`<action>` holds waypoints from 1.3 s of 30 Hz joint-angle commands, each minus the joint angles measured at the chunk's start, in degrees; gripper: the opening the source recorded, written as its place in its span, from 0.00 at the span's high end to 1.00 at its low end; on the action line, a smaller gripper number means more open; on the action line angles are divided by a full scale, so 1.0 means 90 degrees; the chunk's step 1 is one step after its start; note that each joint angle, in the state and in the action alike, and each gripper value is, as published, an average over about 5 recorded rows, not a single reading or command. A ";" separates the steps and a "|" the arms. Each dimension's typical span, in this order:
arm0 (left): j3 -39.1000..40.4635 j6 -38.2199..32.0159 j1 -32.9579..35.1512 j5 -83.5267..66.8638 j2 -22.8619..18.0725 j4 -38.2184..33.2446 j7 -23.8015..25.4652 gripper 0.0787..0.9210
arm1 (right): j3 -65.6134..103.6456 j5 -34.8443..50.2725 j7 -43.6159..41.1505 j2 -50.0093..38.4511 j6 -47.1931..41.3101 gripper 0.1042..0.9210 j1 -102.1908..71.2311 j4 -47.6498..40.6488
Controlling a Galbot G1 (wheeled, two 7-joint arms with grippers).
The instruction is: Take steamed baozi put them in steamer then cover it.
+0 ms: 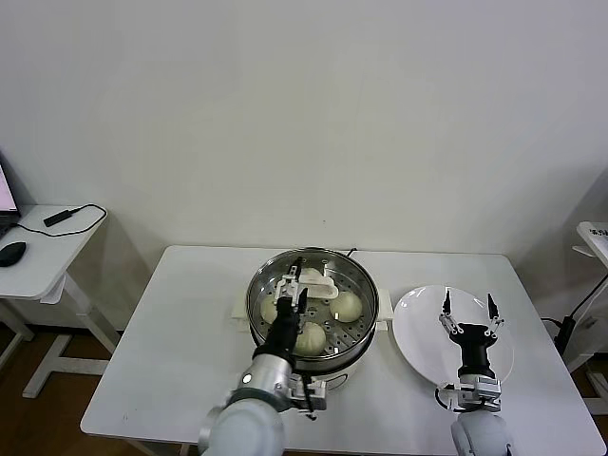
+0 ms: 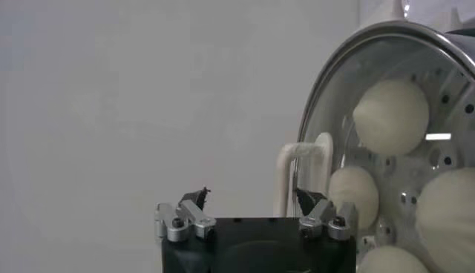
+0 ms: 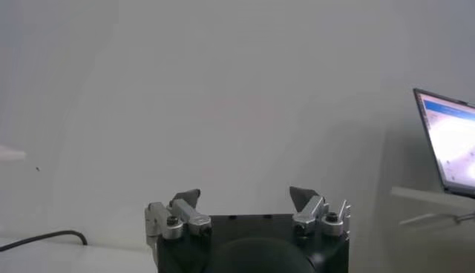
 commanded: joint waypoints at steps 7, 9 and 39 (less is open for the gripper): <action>-0.2679 -0.1522 0.0318 -0.5364 0.0604 -0.0187 -0.3046 0.12 | -0.0155 0.0672 -0.0414 -0.0190 -0.0284 0.12 -0.0195 0.0281; -0.3154 -0.2389 0.0300 -0.6428 0.0550 0.0419 -0.3497 0.12 | -0.0166 0.0910 -0.0499 -0.0226 -0.0344 0.12 -0.0249 0.0354; -0.4165 -0.5773 0.0860 -0.9589 0.0199 0.3042 -0.2275 0.12 | 0.0099 0.2033 -0.1324 -0.0294 -0.0350 0.12 -0.0803 0.0544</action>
